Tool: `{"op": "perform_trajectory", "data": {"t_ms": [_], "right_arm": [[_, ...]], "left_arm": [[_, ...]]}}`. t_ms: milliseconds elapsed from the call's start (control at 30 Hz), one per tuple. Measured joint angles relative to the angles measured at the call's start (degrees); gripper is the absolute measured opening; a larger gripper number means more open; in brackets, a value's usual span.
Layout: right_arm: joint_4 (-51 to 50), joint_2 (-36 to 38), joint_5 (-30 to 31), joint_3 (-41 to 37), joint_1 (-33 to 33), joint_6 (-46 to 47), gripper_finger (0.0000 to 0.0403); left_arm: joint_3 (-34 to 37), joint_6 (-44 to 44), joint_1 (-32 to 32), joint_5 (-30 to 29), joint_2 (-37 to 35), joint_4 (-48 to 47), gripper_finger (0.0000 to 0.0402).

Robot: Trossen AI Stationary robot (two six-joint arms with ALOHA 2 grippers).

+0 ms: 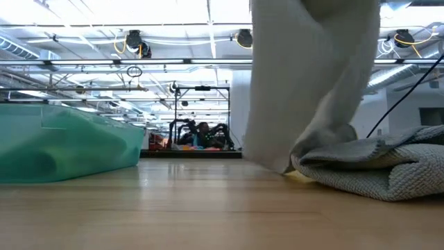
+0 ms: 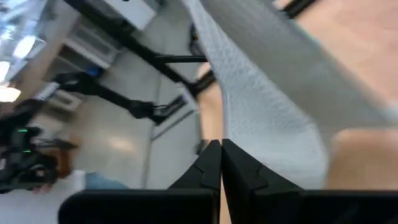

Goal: Fold microfiber towels
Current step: Fold the top gray microfiber cloth

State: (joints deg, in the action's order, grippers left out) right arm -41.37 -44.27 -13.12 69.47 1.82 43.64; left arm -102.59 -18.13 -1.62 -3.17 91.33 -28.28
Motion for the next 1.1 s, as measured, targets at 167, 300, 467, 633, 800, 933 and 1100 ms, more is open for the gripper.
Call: {"op": "perform_trajectory", "data": {"t_ms": [167,300,467,633,800,933,1100], "right_arm": [[-6.31,-0.69,12.11,-2.04,-4.25,-7.43,0.0],[0.09,-3.57,21.21,-5.93,-8.72,-10.75,0.0],[22.86,-8.98,9.44,-6.43,-12.06,-11.61,0.0],[34.72,-10.85,-1.34,-6.14,-10.72,-2.09,0.0],[34.05,-10.34,-8.48,-5.09,-10.25,3.7,0.0],[29.94,-9.38,-9.32,-5.03,-13.04,3.13,0.0],[20.22,-10.27,-5.31,-5.93,-19.62,-5.54,0.0]], "left_arm": [[1.9,-5.9,5.27,-0.35,1.6,-14.23,0.0004],[3.31,-6.71,9.6,1.1,2.49,-15.89,0.0003],[-1.13,-11.78,11.95,18.55,0.86,-15.46,0.0005],[-7.4,-17.53,5.93,30.21,-2.3,-14.24,0.0004],[-12.62,-13.16,1.24,19.16,-3.43,-13.9,0.0003],[-11.9,-8.93,4.33,12.46,-2.48,-17.67,0.0003],[-7.21,-5.8,11.2,6.13,-0.48,-26.08,0.0005]]}}
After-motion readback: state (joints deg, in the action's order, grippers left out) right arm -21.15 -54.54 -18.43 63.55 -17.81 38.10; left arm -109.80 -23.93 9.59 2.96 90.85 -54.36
